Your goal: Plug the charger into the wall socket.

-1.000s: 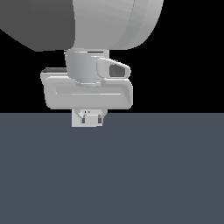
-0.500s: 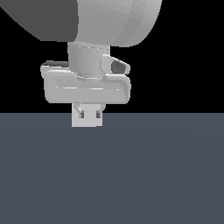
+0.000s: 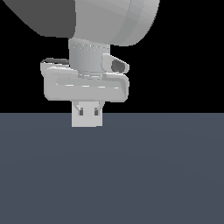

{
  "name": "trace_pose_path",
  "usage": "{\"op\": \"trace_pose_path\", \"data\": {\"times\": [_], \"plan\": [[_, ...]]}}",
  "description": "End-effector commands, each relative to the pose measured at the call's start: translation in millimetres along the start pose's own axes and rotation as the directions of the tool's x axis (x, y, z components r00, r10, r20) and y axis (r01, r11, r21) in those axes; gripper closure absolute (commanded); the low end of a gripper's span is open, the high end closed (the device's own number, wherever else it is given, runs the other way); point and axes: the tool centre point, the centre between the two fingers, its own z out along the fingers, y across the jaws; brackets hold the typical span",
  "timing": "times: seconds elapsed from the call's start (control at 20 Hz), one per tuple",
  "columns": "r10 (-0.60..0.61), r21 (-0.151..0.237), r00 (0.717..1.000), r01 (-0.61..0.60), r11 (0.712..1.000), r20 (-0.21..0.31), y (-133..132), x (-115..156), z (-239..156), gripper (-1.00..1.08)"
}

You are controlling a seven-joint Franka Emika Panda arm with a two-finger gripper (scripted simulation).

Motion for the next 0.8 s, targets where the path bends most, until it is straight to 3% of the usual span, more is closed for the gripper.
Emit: {"op": "trace_pose_path", "data": {"times": [0.0, 0.75], "plan": [[-0.009, 0.005, 1.000, 0.009, 1.000, 0.001, -0.9, 1.0, -0.3, 1.08], [-0.010, 0.006, 1.000, 0.010, 1.000, 0.003, -1.4, 3.4, 1.6, 1.08]]}}
